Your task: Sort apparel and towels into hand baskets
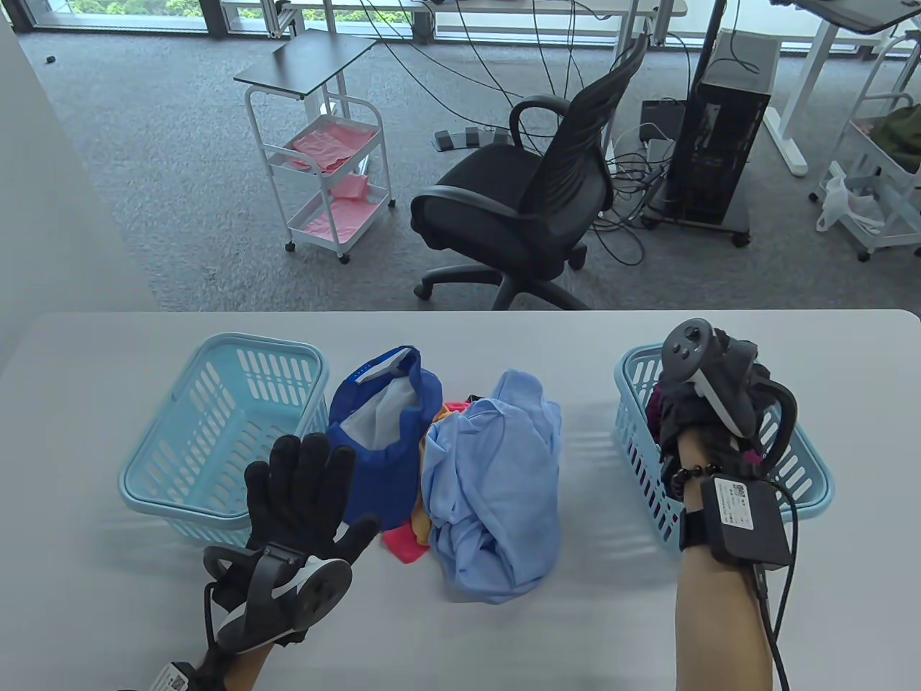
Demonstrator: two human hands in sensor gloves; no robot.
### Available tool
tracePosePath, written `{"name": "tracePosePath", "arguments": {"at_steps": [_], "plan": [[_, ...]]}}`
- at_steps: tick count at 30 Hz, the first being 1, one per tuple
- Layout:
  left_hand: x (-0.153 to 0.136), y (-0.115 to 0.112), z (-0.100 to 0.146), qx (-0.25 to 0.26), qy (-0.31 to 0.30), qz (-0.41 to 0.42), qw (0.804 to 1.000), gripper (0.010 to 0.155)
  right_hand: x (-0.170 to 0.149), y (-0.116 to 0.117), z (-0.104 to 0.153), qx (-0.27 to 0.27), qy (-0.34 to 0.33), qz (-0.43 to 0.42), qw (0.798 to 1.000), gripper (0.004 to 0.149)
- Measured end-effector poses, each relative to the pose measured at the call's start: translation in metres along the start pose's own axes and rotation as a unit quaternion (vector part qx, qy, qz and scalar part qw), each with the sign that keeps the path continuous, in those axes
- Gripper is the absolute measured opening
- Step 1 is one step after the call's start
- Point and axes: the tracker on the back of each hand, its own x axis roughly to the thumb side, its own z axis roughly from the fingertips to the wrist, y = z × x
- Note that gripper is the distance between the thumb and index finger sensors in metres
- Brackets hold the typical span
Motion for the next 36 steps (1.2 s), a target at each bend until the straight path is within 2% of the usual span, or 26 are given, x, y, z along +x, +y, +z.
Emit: {"name": "tracePosePath", "arguments": {"at_steps": [4, 8, 11, 14, 17, 20, 23, 27, 30, 33, 34, 36], "plan": [[0.001, 0.000, 0.000, -0.002, -0.003, 0.000, 1.000, 0.083, 0.046, 0.002, 0.030, -0.021, -0.081, -0.027, 0.996, 0.081], [0.002, -0.001, 0.000, -0.004, -0.006, 0.002, 1.000, 0.083, 0.089, 0.022, 0.059, 0.032, -0.119, -0.079, 0.989, 0.091], [0.003, -0.002, 0.000, -0.006, -0.007, 0.004, 1.000, 0.083, 0.122, 0.050, 0.079, 0.092, -0.136, -0.130, 0.978, 0.102], [0.004, -0.002, 0.000, -0.008, -0.009, 0.005, 1.000, 0.083, 0.156, 0.085, 0.097, 0.141, -0.155, -0.123, 0.970, 0.113], [0.004, -0.002, 0.000, -0.009, -0.010, 0.006, 1.000, 0.083, 0.181, 0.113, 0.106, 0.145, -0.151, -0.090, 0.974, 0.119], [0.005, -0.002, 0.000, -0.009, -0.012, 0.007, 1.000, 0.083, 0.199, 0.138, 0.105, 0.144, -0.130, -0.035, 0.980, 0.122], [0.006, -0.002, 0.000, -0.009, -0.013, 0.007, 1.000, 0.083, 0.201, 0.155, 0.096, 0.143, -0.093, -0.001, 0.985, 0.123], [0.005, -0.002, 0.000, -0.007, -0.012, 0.009, 1.000, 0.083, 0.183, 0.169, 0.085, 0.171, -0.049, 0.014, 0.984, 0.122], [0.005, -0.002, 0.000, -0.007, -0.010, 0.010, 1.000, 0.083, 0.157, 0.182, 0.077, 0.224, -0.010, -0.026, 0.974, 0.123], [0.004, -0.002, 0.001, -0.005, -0.009, 0.007, 1.000, 0.083, 0.132, 0.204, 0.074, 0.293, -0.001, -0.133, 0.947, 0.121], [0.005, -0.002, 0.000, -0.005, -0.009, 0.006, 1.000, 0.083, 0.127, 0.211, 0.077, 0.293, 0.009, -0.160, 0.943, 0.120], [0.005, -0.003, 0.000, -0.006, -0.008, 0.004, 1.000, 0.083, 0.128, 0.211, 0.078, 0.257, -0.005, -0.117, 0.959, 0.118]]}}
